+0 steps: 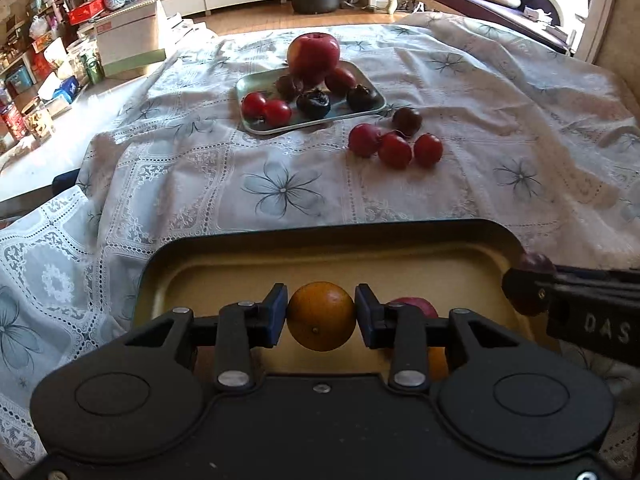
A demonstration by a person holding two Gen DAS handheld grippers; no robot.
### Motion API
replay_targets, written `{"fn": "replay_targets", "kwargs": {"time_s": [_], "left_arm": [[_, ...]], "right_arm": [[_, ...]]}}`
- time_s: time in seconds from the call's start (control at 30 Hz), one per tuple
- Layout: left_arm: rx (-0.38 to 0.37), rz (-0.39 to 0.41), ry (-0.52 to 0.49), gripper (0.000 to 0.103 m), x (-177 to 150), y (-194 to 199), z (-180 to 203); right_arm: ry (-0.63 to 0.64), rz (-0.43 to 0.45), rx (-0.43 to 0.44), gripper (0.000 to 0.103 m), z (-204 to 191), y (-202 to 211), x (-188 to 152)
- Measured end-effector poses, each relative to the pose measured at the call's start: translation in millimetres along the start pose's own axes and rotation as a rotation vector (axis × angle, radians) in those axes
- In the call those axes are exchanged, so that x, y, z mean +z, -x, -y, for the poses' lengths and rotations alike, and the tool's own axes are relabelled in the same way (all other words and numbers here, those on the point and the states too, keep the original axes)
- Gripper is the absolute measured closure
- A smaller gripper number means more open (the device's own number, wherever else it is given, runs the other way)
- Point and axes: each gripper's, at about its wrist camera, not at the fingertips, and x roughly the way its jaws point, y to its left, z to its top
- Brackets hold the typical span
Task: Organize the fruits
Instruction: 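Lower the orange tomato into the gold tray with the left gripper while the right releases the dark plum there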
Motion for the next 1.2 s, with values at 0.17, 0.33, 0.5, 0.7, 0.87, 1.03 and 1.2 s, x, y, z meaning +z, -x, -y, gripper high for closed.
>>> {"fn": "replay_targets", "kwargs": {"time_s": [0.17,0.33,0.5,0.7,0.87,1.03,1.2], "left_arm": [[0.030,-0.009,0.001,0.057,2,-7,0],[0.049,-0.006,-0.006,0.054,-1,-6,-1],[0.026,-0.023,-0.008,0.053,-6,-5,-1],[0.014,-0.039,0.007,0.053,-14,-4,-2],[0.021,-0.031,0.009,0.053,-19,-1,-2],[0.025,-0.025,0.007,0.053,-21,2,-2],[0.023,-0.034,0.008,0.053,-23,1,-2]], "right_arm": [[-0.002,-0.013,-0.003,0.066,1,-3,-1],[0.001,-0.016,0.002,0.066,-1,-3,-1],[0.003,-0.026,0.016,0.065,-2,-3,-2],[0.003,-0.019,0.016,0.064,-3,-1,-2],[0.010,-0.025,0.016,0.064,-4,-3,-2],[0.013,-0.035,0.017,0.064,-4,-4,-3],[0.012,-0.041,0.017,0.064,-4,-6,-3]]}}
